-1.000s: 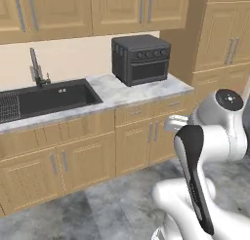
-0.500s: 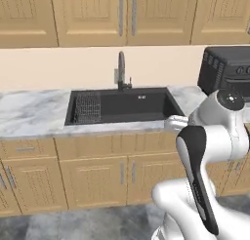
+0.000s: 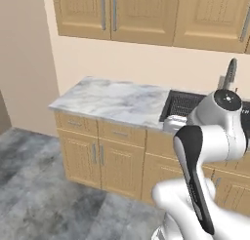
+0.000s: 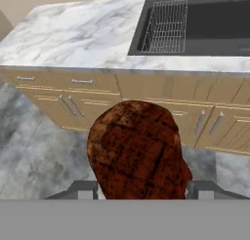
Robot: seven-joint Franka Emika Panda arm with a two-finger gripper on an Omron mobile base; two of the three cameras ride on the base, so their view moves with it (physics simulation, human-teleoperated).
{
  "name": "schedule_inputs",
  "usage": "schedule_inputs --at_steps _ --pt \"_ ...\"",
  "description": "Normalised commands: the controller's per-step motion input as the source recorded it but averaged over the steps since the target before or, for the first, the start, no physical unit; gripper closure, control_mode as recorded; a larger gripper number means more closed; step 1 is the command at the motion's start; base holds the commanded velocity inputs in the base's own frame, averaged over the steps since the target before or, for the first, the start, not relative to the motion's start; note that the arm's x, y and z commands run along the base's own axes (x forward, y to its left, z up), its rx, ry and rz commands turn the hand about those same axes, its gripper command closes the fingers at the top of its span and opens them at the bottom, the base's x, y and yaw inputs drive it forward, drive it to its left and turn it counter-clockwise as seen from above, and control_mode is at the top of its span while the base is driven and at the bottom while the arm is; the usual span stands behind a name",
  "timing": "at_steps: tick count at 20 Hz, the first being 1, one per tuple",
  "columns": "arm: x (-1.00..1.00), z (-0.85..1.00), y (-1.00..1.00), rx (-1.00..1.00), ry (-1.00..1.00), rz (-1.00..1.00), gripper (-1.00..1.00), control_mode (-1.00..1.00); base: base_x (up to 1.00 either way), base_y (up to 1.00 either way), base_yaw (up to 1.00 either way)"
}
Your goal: Pick steak from the fridge and place it on the plate on the counter.
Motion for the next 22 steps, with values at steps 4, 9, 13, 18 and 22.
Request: schedule_inputs --at_steps 4,9,13,18,22 --pt "0.00 0.00 0.00 0.00 0.00 0.00 1.00 1.00 0.06 0.06 0.77" --pt "0.00 0.00 0.00 0.00 0.00 0.00 1.00 1.00 0.00 0.16 0.78" --pt "0.00 0.00 0.00 0.00 0.00 0.00 1.00 1.00 0.07 0.22 0.73" --pt "0.00 0.00 0.00 0.00 0.00 0.00 1.00 1.00 0.12 0.29 0.68" --pt "0.00 0.00 0.00 0.00 0.00 0.00 1.00 1.00 0.16 0.15 0.64"
